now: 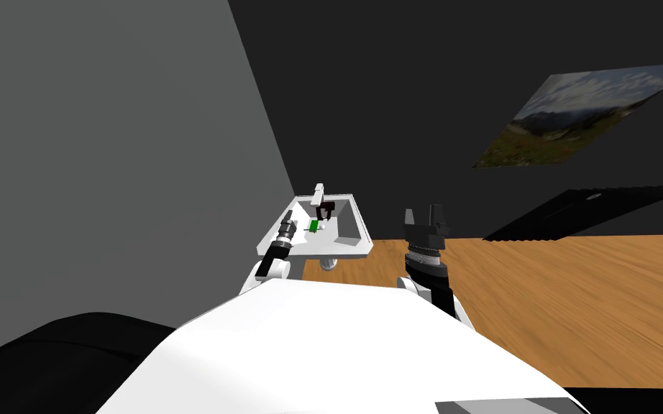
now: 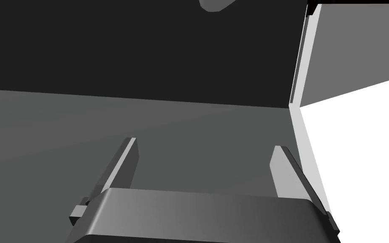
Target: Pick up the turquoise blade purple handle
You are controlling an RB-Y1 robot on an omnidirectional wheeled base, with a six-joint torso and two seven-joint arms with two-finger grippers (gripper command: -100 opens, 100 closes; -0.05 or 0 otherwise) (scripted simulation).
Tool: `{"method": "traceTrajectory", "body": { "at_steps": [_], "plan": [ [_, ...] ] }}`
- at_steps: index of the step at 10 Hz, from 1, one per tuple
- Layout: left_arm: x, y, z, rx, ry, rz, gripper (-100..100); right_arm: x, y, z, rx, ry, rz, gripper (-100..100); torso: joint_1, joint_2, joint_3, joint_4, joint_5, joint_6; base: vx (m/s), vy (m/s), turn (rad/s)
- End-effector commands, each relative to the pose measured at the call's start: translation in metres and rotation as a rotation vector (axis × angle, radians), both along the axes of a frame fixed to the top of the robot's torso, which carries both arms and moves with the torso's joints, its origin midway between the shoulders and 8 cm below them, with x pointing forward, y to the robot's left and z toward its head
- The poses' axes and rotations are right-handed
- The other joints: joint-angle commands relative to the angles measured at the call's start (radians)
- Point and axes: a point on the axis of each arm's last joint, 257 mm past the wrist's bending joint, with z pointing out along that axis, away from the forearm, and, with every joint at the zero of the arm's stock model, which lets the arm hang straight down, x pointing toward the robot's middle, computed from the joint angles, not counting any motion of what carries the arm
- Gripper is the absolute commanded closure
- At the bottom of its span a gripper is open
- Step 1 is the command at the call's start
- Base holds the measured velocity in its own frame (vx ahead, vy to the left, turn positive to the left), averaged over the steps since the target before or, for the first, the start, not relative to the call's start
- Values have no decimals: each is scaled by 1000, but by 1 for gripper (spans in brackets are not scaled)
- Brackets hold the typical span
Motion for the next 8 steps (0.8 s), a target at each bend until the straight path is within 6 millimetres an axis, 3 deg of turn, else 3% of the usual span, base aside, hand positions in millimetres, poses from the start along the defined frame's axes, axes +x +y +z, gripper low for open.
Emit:
{"method": "traceTrajectory", "body": {
  "at_steps": [1, 8],
  "plan": [
    [4, 1, -8, -8, 34, 1, -100, 0, 0, 0, 0, 0, 0, 0, 0, 0, 0, 0, 0, 0, 39, -12, -3],
    [18, 5, -72, -64, 246, 6, -100, 0, 0, 0, 0, 0, 0, 0, 0, 1, 1, 0, 0, 0, 35, -12, -7]
  ]
}}
